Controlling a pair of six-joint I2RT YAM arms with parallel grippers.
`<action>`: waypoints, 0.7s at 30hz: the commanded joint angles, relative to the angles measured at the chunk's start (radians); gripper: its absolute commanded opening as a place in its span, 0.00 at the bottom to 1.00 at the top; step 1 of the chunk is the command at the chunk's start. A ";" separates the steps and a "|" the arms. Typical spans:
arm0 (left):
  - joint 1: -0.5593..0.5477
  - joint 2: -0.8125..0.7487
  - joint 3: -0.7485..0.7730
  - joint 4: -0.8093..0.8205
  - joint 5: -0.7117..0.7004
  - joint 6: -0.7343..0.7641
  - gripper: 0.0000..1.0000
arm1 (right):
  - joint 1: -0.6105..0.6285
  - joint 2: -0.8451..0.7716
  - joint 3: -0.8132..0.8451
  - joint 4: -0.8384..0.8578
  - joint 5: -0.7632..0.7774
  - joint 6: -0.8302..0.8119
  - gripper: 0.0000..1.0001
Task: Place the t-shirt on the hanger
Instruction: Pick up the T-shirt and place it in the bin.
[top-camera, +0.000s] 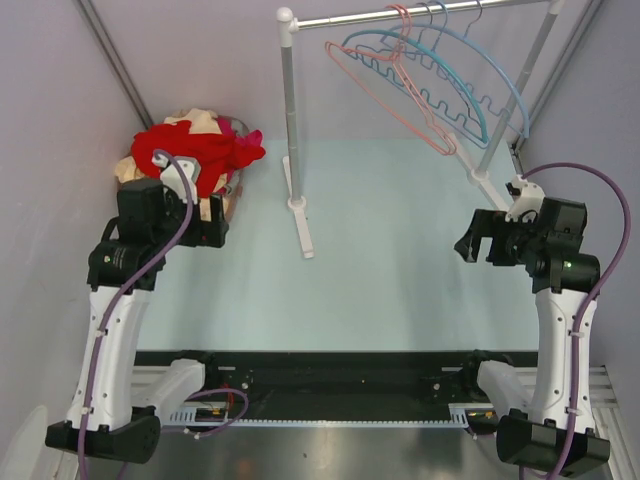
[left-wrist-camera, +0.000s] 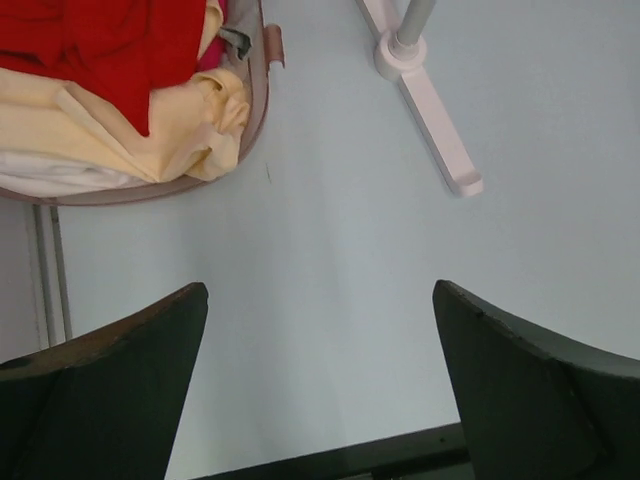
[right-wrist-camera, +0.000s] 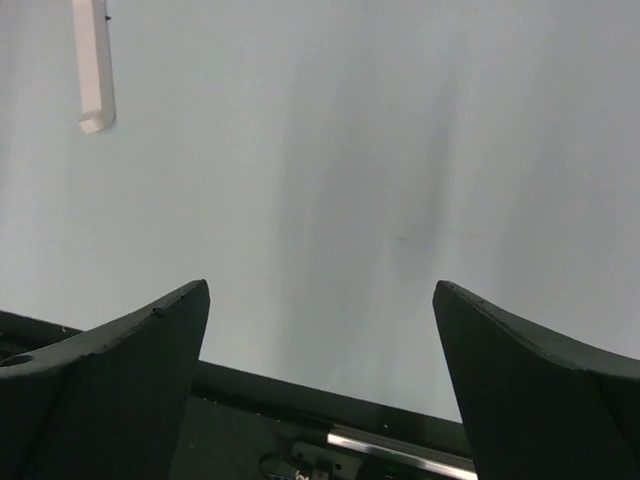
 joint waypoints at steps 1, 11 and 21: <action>0.007 0.077 0.118 0.092 -0.082 -0.007 1.00 | -0.003 -0.018 0.012 0.001 -0.119 -0.040 1.00; 0.012 0.511 0.431 0.271 -0.219 0.149 1.00 | -0.001 -0.005 0.023 -0.028 -0.145 -0.069 1.00; 0.061 0.933 0.663 0.366 -0.281 0.246 1.00 | 0.008 0.005 0.012 -0.025 -0.139 -0.083 1.00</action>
